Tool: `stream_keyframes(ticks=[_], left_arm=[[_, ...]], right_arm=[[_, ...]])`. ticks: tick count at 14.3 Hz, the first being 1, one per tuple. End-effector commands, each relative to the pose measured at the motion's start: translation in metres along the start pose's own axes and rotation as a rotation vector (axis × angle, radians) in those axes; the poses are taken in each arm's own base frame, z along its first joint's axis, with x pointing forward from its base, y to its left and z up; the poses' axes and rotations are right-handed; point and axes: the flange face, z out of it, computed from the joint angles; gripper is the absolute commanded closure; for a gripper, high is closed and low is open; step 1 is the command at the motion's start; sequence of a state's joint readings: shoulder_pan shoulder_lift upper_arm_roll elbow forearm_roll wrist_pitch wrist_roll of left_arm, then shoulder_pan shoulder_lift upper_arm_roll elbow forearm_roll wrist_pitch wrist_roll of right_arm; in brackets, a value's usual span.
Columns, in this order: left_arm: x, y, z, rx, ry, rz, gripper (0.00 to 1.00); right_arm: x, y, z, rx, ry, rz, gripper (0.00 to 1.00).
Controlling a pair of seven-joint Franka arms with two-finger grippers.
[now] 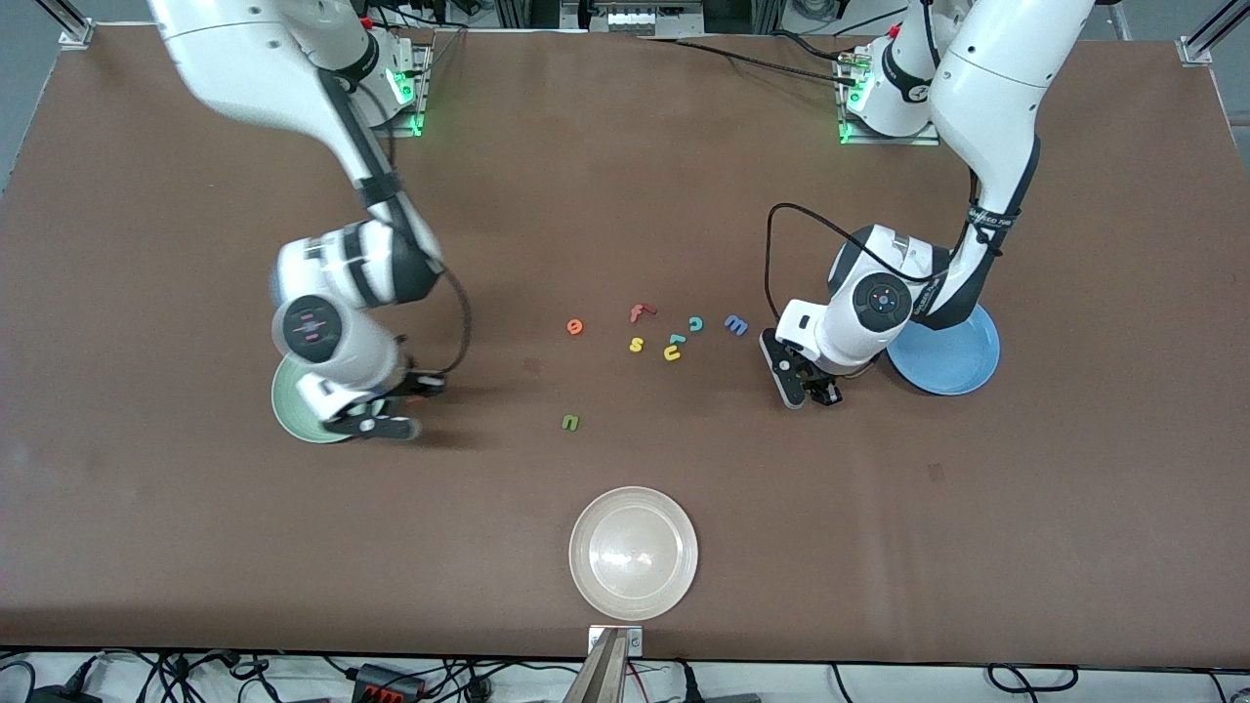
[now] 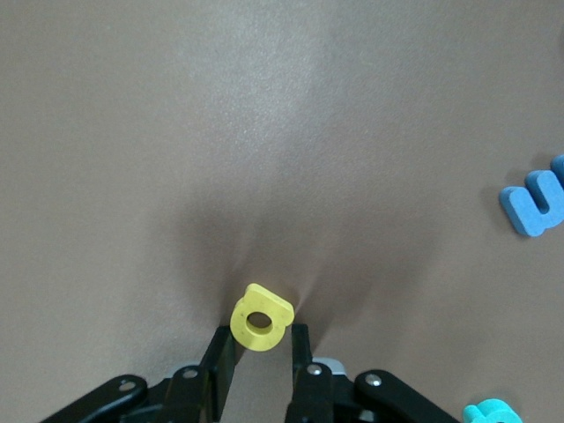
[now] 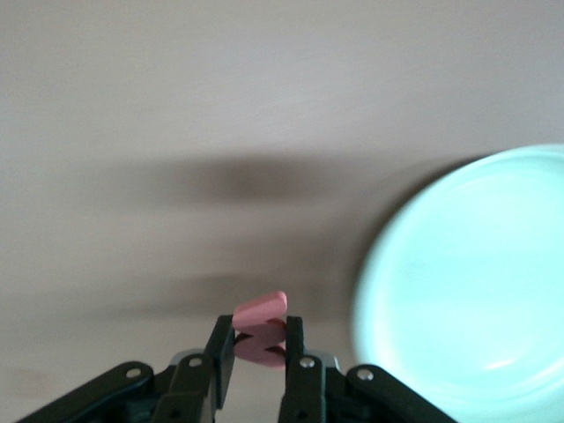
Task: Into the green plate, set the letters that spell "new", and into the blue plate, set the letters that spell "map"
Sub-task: 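Drop the pink w on the green plate while the left gripper drops yellow letter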
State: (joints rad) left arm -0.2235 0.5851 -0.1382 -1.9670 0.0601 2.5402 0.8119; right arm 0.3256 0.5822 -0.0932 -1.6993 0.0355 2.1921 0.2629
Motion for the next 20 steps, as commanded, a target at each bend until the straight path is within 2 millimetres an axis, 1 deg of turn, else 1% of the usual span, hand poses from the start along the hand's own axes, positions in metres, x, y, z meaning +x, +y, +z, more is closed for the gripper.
stream_keyframes(ticks=[1,2,3,4,5,6,7,10,13,14,15,17,18,19,20], left_arm=[[0.002,0.006,0.002,0.002,0.009,0.004,0.67],[0.003,0.007,0.002,0.002,0.009,-0.016,0.67],[0.005,0.009,0.002,0.000,0.012,-0.035,0.67],[0.008,0.011,0.002,-0.006,0.018,-0.067,0.66],[0.010,0.013,0.001,-0.009,0.022,-0.112,0.63],[0.011,0.014,0.002,-0.011,0.021,-0.154,0.58],[0.011,0.014,0.002,-0.012,0.021,-0.194,0.55],[0.014,0.018,0.002,-0.022,0.025,-0.328,0.52],[0.018,0.023,0.003,-0.029,0.024,-0.424,0.52],[0.019,0.022,0.003,-0.030,0.025,-0.427,0.53],[0.019,0.022,0.003,-0.030,0.025,-0.425,0.59],[0.018,0.022,0.004,-0.030,0.023,-0.425,0.77],[0.017,0.020,0.003,-0.029,0.024,-0.422,0.82],[0.013,0.016,-0.001,-0.026,0.025,-0.423,0.83],[0.001,0.004,-0.008,-0.021,0.027,-0.436,0.83]], right_arm=[[0.006,0.066,0.005,0.013,-0.060,-0.088,0.91],[0.006,0.086,0.006,0.016,-0.089,-0.110,0.91],[0.006,0.102,0.009,0.017,-0.114,-0.113,0.91],[0.004,0.116,0.013,0.020,-0.131,-0.109,0.91],[0.003,0.125,0.016,0.022,-0.142,-0.104,0.91],[0.002,0.131,0.019,0.021,-0.148,-0.109,0.90],[0.002,0.134,0.022,0.022,-0.153,-0.118,0.90],[0.001,0.134,0.027,0.021,-0.161,-0.119,0.90],[0.001,0.134,0.030,0.021,-0.165,-0.119,0.90],[0.001,0.133,0.029,0.021,-0.164,-0.122,0.90],[0.001,0.133,0.029,0.021,-0.164,-0.122,0.90],[0.000,0.133,0.033,0.021,-0.171,-0.120,0.90],[0.000,0.133,0.035,0.021,-0.173,-0.119,0.90],[0.000,0.132,0.036,0.020,-0.176,-0.117,0.90],[0.000,0.130,0.037,0.020,-0.176,-0.115,0.90]])
